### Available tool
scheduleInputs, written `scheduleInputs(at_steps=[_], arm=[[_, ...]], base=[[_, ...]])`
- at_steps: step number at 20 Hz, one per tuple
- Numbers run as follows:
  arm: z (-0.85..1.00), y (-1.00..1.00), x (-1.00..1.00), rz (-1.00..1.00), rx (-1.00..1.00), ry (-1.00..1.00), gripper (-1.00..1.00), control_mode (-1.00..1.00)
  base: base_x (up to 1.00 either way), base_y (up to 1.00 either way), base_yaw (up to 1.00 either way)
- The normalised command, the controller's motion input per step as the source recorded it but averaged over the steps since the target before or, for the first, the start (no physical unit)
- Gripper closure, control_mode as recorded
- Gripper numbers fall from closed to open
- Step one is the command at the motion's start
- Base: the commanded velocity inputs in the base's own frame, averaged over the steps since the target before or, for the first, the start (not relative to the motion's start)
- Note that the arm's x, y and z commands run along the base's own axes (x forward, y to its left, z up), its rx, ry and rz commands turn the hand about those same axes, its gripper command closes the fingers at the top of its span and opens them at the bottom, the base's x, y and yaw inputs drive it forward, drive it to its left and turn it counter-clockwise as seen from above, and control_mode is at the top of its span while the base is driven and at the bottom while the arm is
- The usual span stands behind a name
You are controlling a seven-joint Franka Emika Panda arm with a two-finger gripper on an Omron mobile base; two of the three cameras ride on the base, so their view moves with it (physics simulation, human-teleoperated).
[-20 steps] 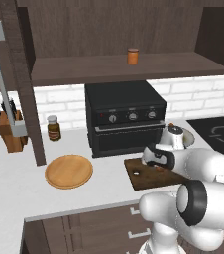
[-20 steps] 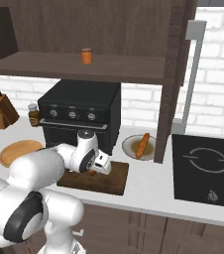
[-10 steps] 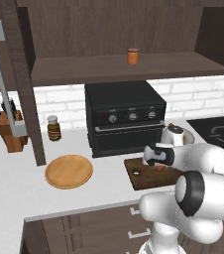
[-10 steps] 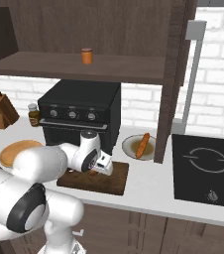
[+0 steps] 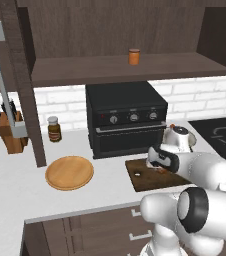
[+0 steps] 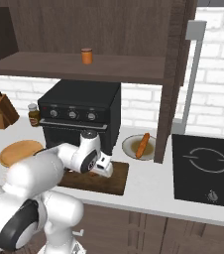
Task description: From the different types of pastries on the counter, select a croissant and place it on the cutting board. Then retrieve a jar of jam from the cabinet and place it alongside the croissant on the cutting board.
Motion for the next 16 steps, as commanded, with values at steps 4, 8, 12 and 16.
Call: scheduleInputs(at_steps=[4,8,12,16], arm=[[0.78,0.0,-0.43,0.0,0.0,-0.18,-1.0,-1.0],[0.96,0.0,-0.36,0.0,0.0,-0.15,-1.0,-1.0],[0.94,0.0,-0.4,0.0,0.0,-0.15,-1.0,-1.0],[0.83,0.02,-0.2,0.03,0.0,-0.22,-1.0,-1.0]], base=[[0.0,0.0,0.0],[0.0,0.0,0.0],[0.0,0.0,0.0],[0.0,0.0,0.0]])
